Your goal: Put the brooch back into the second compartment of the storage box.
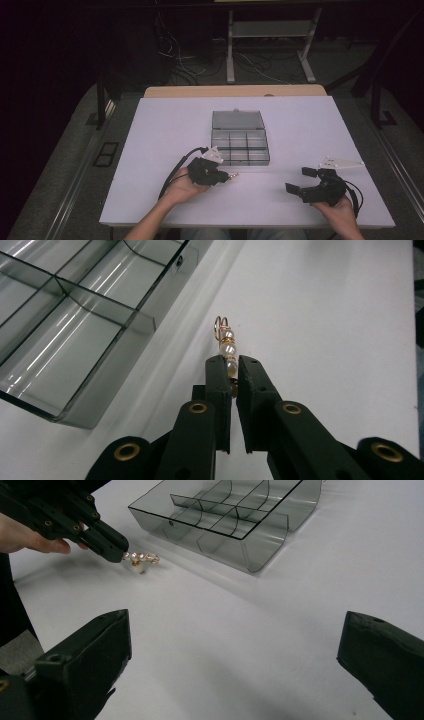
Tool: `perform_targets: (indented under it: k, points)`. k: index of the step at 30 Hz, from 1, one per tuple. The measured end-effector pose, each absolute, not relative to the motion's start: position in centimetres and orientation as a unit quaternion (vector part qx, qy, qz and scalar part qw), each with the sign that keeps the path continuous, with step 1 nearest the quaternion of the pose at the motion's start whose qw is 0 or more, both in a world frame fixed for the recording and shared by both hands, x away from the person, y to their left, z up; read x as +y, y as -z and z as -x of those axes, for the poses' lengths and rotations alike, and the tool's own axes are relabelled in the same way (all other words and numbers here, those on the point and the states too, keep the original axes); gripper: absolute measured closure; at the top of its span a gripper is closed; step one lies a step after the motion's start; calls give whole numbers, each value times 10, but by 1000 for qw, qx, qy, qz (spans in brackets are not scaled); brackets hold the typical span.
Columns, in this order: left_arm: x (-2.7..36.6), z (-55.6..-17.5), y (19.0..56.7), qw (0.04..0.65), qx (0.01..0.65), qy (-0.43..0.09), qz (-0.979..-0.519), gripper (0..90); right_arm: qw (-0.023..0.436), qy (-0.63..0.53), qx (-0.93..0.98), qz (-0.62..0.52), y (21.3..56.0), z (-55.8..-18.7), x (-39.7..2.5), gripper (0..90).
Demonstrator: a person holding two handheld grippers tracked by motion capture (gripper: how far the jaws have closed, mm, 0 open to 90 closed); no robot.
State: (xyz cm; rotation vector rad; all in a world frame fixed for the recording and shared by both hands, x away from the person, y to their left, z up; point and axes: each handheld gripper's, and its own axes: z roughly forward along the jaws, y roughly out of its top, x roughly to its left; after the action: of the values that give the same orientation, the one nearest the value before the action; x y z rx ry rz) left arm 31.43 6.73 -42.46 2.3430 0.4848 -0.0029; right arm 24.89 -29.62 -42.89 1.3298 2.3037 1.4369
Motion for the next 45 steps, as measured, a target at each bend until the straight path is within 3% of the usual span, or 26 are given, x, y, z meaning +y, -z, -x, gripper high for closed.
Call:
perform_targets:
  k: [23, 45]
  points:
    - [75, -321, 392, 413, 190, -3, -891, 832, 57, -473, 761, -439, 430, -249, -295, 6]
    - [65, -336, 366, 419, 178, -22, -890, 832, 60, -475, 762, -436, 430, -249, -297, 6]
